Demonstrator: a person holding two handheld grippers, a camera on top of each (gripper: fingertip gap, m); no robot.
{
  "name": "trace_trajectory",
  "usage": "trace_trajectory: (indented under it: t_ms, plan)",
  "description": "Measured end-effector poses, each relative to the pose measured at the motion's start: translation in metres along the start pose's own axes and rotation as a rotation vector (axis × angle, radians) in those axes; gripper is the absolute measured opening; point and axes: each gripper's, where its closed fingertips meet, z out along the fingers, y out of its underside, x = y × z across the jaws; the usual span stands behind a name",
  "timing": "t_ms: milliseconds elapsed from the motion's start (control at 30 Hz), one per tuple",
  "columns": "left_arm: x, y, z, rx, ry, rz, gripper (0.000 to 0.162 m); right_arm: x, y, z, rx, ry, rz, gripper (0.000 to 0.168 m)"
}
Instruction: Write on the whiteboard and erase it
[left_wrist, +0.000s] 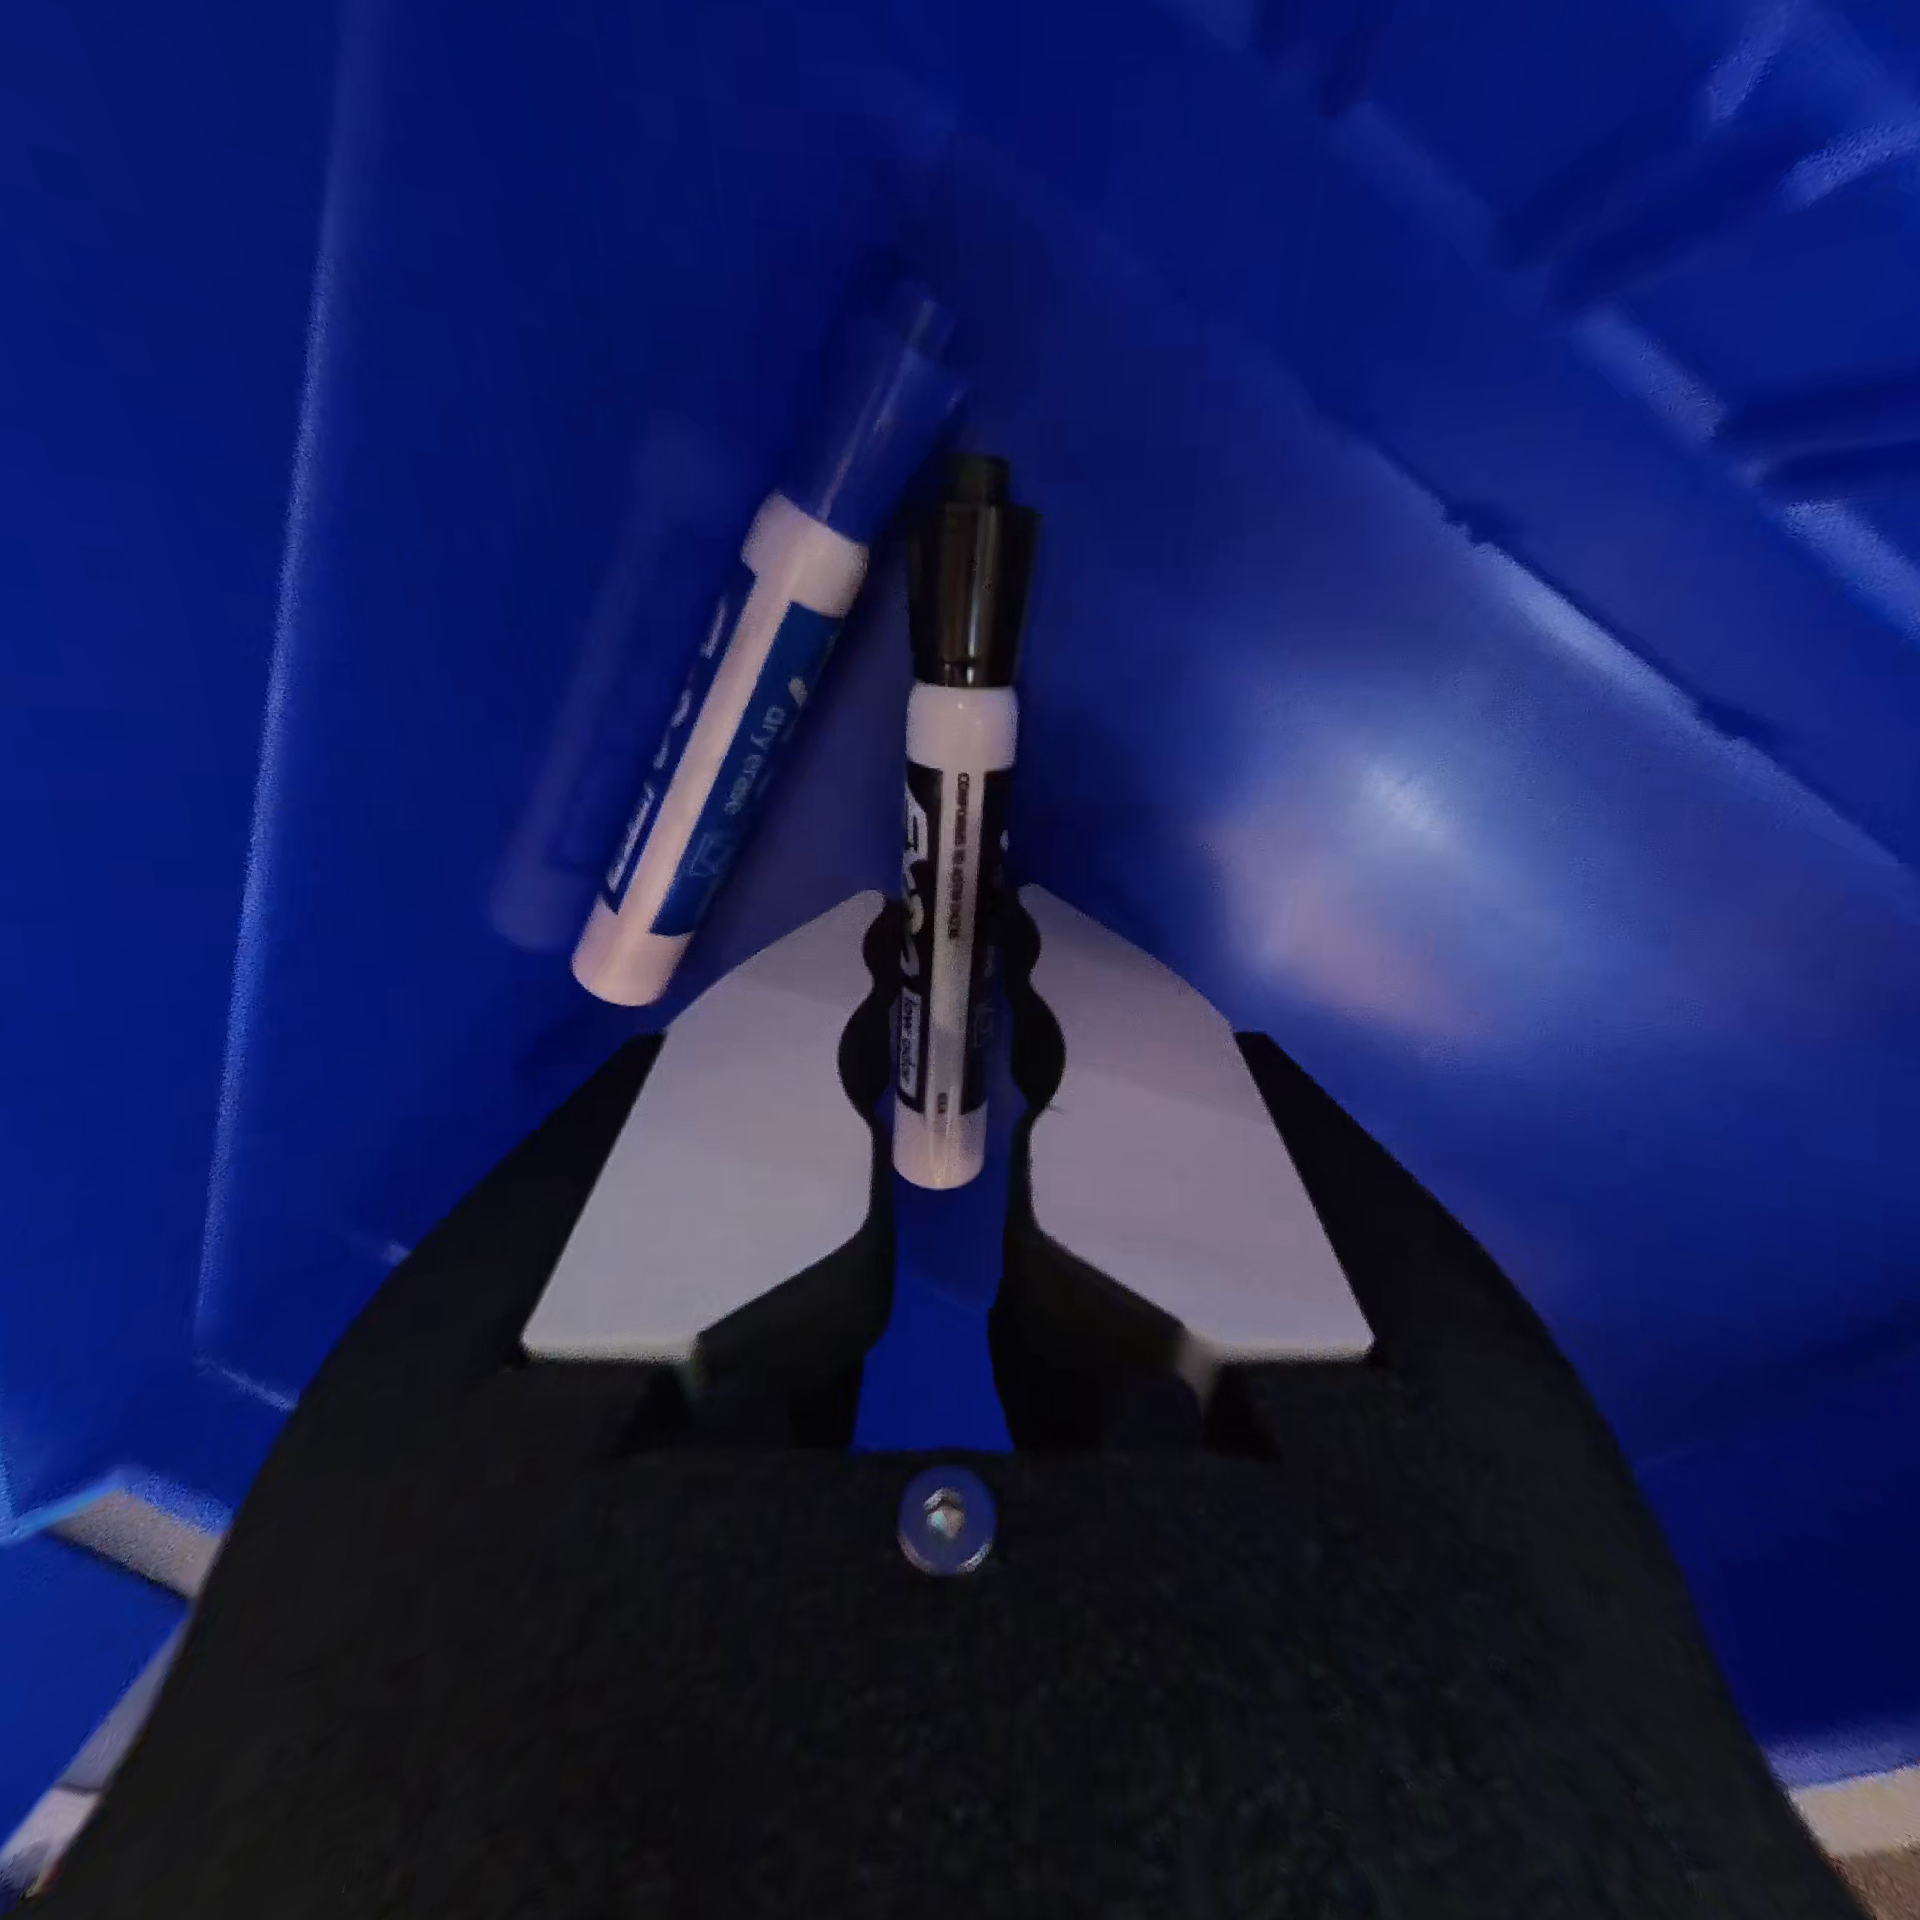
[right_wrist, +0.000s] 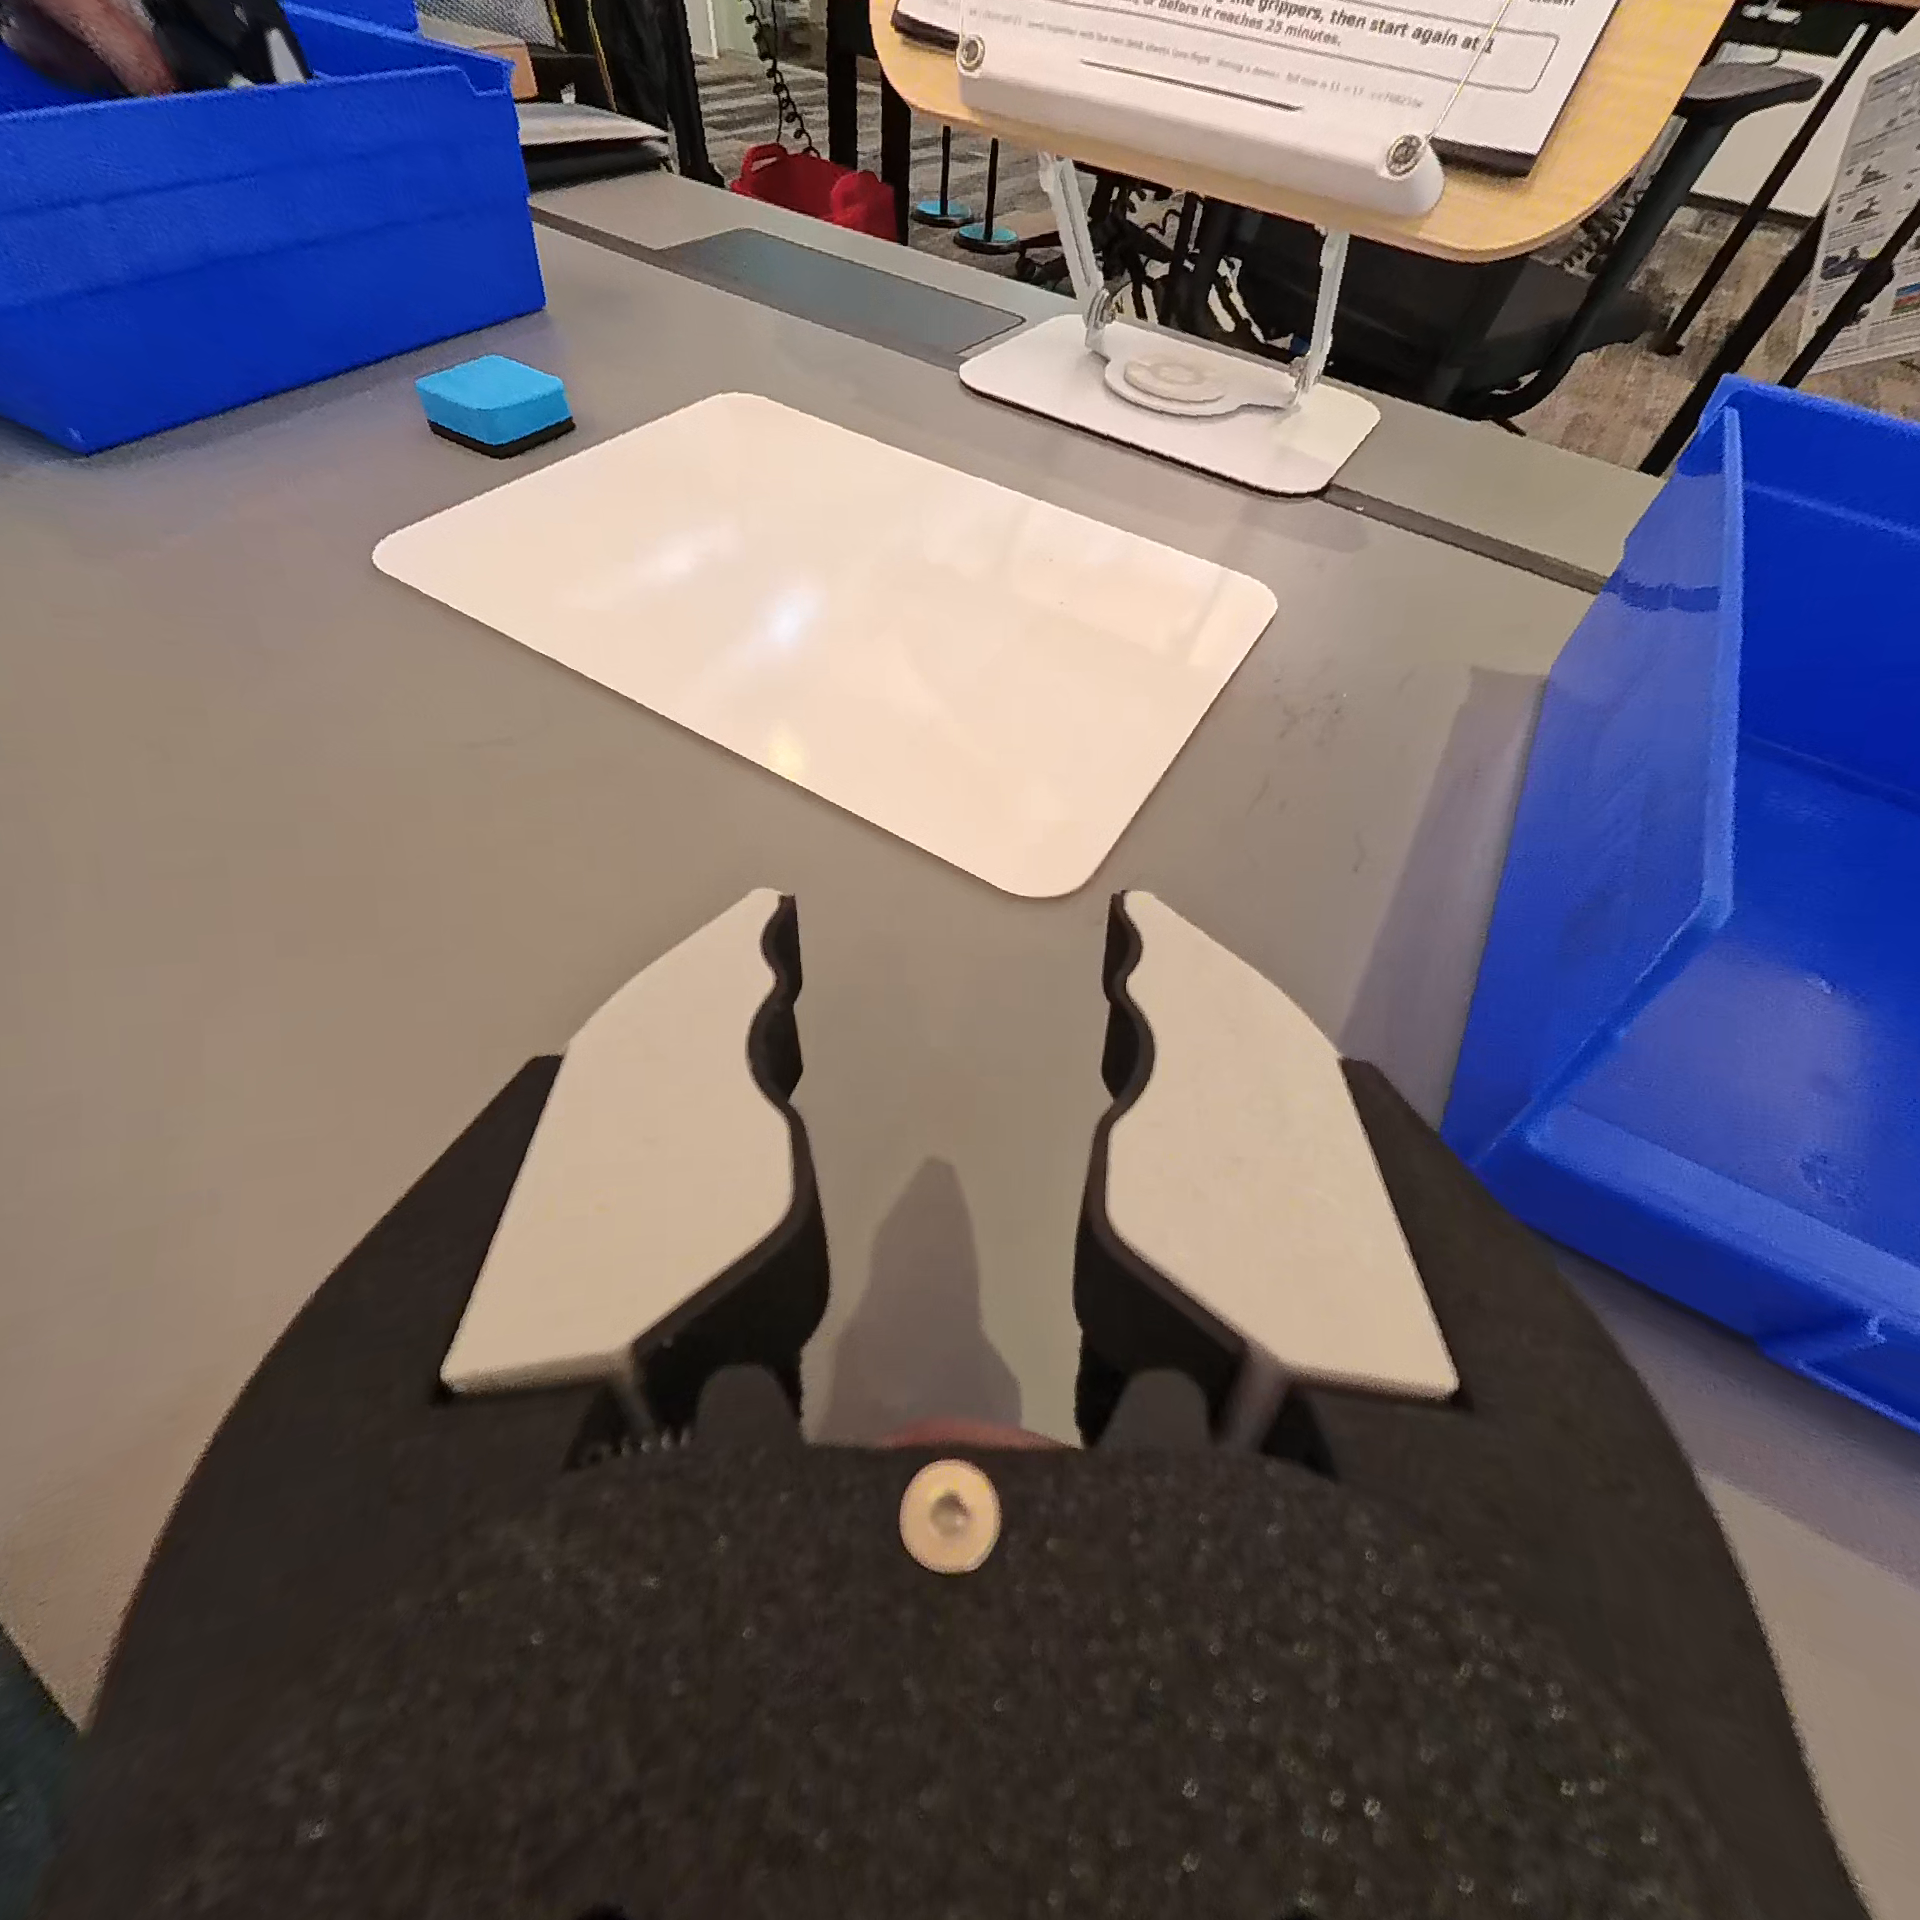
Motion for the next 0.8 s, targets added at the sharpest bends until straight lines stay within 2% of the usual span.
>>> trace_trajectory:
  t_ms: [67, 167, 300, 400, 500, 667, 800]
  plan:
    - [0.006, -0.001, -0.010, 0.031, -0.016, -0.037, 0.018, -0.002, -0.001, -0.001, 0.006, -0.009, 0.004, 0.055]
    - [0.015, -0.007, -0.041, 0.181, -0.055, -0.144, 0.018, -0.005, -0.004, -0.001, 0.013, -0.025, 0.004, 0.055]
    - [0.038, -0.035, -0.120, 0.643, 0.016, -0.357, 0.018, -0.014, -0.018, 0.001, 0.058, -0.113, 0.045, 0.052]
    - [0.066, -0.061, -0.195, 1.079, 0.123, -0.473, 0.017, -0.028, -0.037, 0.008, 0.117, -0.239, 0.123, 0.051]
    - [0.109, -0.087, -0.258, 1.423, 0.255, -0.520, 0.018, -0.046, -0.064, 0.022, 0.178, -0.366, 0.187, 0.051]
    - [0.197, -0.144, -0.312, 1.742, 0.585, -0.535, 0.018, -0.081, -0.119, 0.043, 0.297, -0.595, 0.335, 0.047]
    - [0.258, -0.190, -0.329, 1.914, 0.823, -0.514, 0.018, -0.102, -0.166, 0.045, 0.440, -0.776, 0.538, 0.047]
